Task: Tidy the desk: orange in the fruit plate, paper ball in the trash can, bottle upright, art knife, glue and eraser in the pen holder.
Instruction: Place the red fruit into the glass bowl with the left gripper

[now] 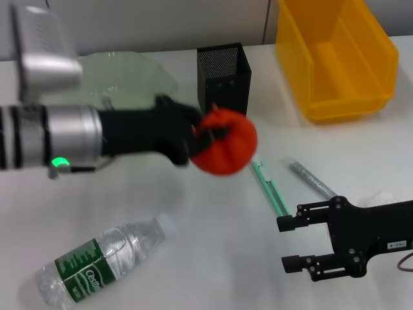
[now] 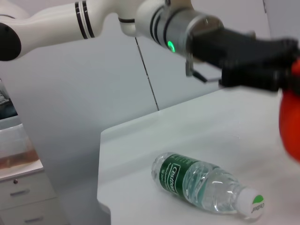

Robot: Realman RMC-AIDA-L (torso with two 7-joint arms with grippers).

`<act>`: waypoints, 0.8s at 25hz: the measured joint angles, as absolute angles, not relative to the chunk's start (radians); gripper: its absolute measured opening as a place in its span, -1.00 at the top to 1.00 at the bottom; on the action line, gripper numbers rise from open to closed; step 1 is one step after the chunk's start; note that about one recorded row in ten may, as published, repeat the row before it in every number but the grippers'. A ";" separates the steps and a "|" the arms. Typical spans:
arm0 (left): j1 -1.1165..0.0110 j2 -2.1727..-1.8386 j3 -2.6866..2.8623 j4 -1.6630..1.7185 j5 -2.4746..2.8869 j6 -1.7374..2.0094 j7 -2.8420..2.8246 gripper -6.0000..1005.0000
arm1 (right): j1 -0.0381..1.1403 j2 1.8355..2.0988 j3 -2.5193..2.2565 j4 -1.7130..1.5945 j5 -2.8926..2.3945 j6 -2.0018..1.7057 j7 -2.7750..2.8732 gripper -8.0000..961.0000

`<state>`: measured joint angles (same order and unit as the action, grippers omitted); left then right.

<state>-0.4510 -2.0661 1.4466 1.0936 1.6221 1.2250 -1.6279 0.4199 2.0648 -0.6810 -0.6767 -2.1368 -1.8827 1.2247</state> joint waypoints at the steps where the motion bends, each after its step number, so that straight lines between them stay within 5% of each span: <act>1: -0.447 -2.067 1.421 1.106 1.620 1.226 -1.636 0.66 | 0.420 2.065 -0.681 -0.677 -2.137 -1.883 1.225 -0.38; 20: -0.574 -2.072 1.373 0.965 1.744 0.747 -1.641 0.87 | 0.410 2.076 -0.680 -0.661 -2.135 -1.880 1.219 -0.38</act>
<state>-0.5742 -2.0722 1.3727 0.9645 1.7439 0.7473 -1.6412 0.4096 2.0763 -0.6804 -0.6612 -2.1345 -1.8804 1.2190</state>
